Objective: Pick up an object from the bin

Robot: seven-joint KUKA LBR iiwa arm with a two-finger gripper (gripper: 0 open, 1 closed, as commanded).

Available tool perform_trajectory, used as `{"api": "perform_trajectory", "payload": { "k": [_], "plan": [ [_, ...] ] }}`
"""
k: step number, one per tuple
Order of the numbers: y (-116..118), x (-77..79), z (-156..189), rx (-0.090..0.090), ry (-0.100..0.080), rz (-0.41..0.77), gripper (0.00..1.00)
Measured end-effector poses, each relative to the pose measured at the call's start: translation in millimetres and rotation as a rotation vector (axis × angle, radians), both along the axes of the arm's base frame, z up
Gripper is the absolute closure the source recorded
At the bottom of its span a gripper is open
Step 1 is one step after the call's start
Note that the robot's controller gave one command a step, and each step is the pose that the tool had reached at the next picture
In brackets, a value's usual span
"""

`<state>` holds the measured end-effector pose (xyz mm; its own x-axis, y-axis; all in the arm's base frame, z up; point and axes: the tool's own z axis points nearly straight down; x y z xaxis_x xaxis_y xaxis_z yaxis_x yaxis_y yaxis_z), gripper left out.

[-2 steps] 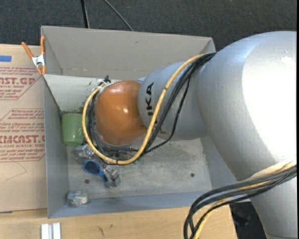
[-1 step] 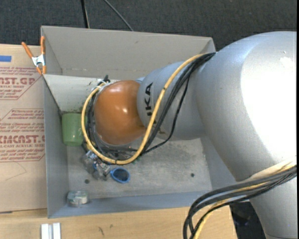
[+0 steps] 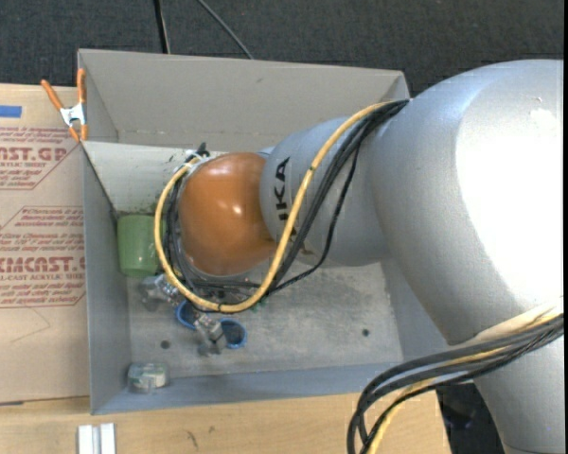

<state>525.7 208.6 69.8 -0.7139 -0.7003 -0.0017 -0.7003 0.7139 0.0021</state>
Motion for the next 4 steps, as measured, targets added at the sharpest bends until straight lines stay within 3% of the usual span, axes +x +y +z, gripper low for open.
{"api": "perform_trajectory", "payload": {
  "k": [1,2,3,4],
  "plan": [
    [-66,13.1,0,-0.003,-0.001,-0.011,0.00],
    [-62,12.4,0,0.000,-0.001,-0.006,1.00],
    [-49,22.0,124,0.002,-0.011,-0.047,1.00],
    [-79,25.7,200,-0.001,-0.009,0.326,1.00]
  ]
}}
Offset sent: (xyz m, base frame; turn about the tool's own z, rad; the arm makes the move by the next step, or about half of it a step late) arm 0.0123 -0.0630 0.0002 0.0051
